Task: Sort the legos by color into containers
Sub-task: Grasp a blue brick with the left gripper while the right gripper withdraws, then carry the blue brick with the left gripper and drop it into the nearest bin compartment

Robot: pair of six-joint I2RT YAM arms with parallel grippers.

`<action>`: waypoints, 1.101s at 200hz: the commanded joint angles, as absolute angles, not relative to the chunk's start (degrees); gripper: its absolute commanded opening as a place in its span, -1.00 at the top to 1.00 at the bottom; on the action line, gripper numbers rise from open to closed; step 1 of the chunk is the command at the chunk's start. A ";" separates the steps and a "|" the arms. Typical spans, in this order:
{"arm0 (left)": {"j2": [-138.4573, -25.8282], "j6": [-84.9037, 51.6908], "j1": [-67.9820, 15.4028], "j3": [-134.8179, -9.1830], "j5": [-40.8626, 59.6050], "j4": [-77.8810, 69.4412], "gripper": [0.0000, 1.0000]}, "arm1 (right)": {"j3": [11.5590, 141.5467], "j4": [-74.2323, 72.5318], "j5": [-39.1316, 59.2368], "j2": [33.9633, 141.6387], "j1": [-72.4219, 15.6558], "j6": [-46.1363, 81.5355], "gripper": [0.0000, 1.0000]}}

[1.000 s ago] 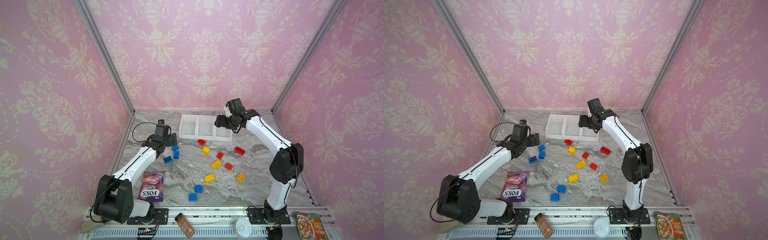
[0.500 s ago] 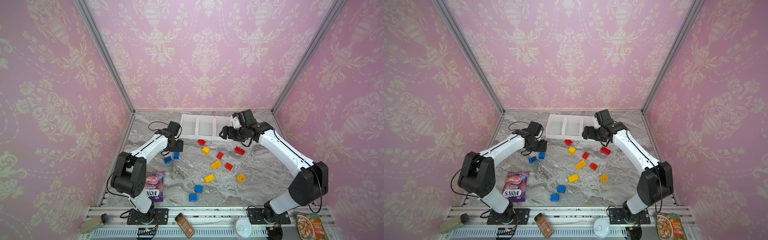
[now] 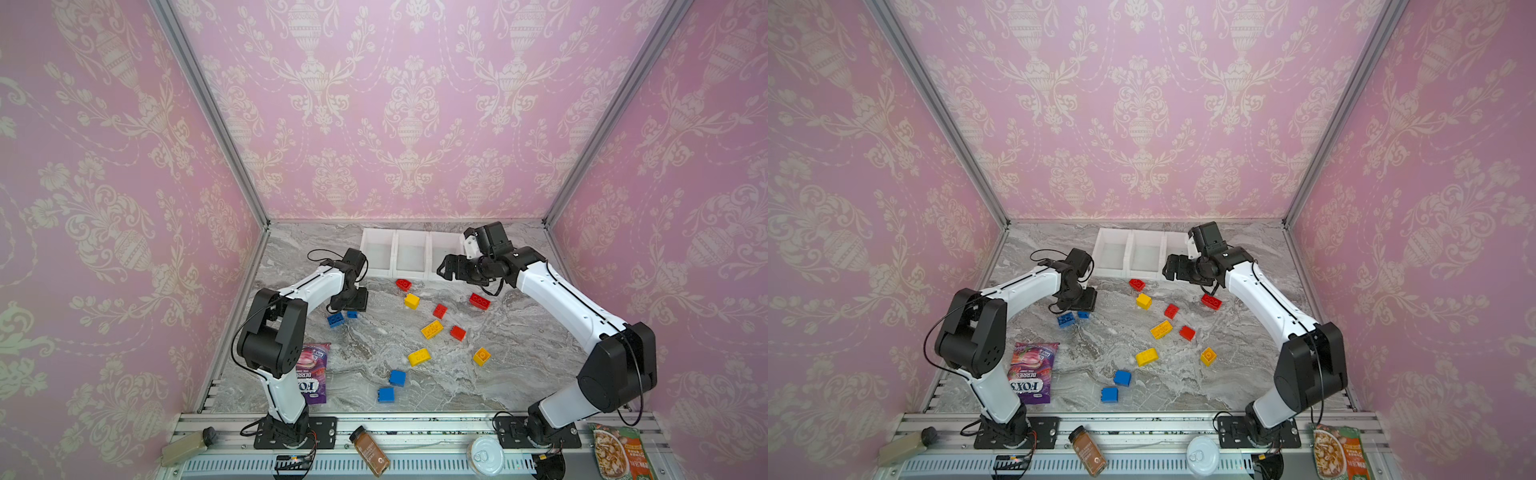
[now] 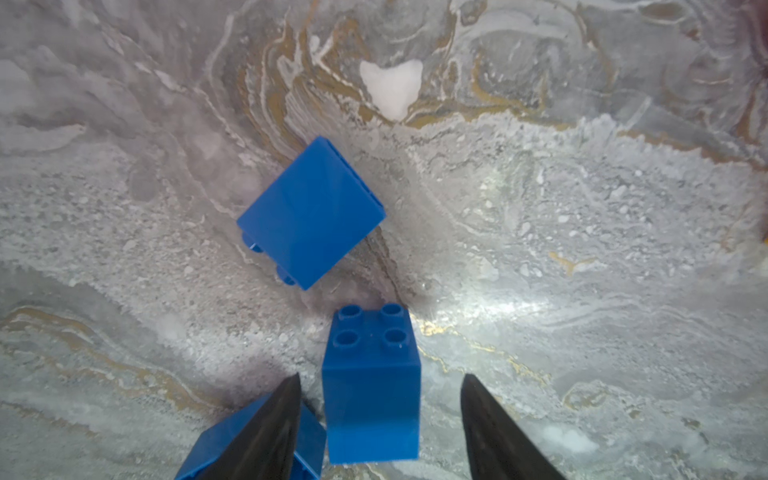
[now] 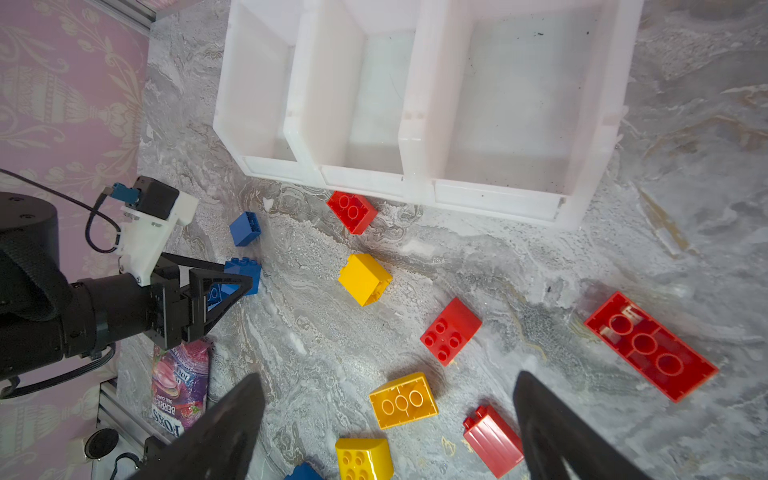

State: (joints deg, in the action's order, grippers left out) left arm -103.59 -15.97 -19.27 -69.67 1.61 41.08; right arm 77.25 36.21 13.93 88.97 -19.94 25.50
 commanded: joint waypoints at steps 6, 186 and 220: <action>-104.99 -15.65 -20.00 -71.14 2.39 42.37 -0.18 | 76.91 35.18 14.90 87.46 -19.42 25.93 -0.90; -97.55 -17.71 -21.44 -80.01 -2.34 41.48 0.68 | 72.39 31.97 16.60 85.28 -18.44 27.67 -0.94; -100.03 -16.32 -21.44 -87.36 -2.79 36.47 0.69 | 69.26 30.19 17.49 83.21 -18.46 29.34 -0.95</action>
State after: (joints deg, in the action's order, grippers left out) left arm -99.29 -16.62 -21.23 -82.91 -0.80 39.81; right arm 71.50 32.03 16.12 86.43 -18.81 27.22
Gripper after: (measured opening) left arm 0.334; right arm 0.974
